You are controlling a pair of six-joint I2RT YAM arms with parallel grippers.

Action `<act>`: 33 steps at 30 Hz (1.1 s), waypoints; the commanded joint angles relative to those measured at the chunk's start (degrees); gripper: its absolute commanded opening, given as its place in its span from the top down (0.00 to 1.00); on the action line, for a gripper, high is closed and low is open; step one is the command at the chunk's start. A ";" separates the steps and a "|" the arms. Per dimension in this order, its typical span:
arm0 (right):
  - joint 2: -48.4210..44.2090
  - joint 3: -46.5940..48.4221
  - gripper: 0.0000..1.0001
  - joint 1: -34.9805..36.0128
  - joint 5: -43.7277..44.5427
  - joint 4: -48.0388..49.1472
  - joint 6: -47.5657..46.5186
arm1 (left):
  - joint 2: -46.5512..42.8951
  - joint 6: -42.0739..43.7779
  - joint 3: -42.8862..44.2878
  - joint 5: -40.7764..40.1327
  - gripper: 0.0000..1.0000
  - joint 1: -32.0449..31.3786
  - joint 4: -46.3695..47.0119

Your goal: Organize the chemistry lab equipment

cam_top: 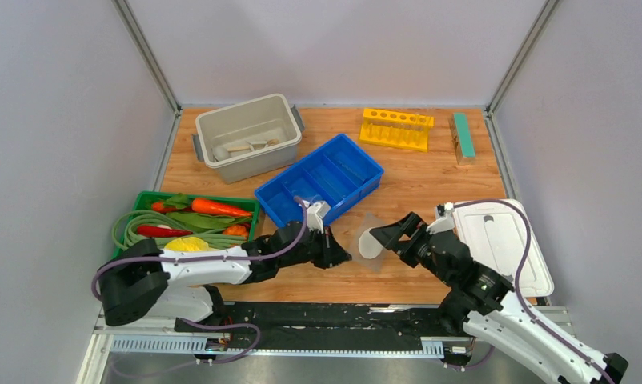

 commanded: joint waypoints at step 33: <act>0.41 9.99 0.00 0.17 12.61 -9.37 -15.36 | 19.63 15.10 46.59 24.82 0.99 65.04 -34.49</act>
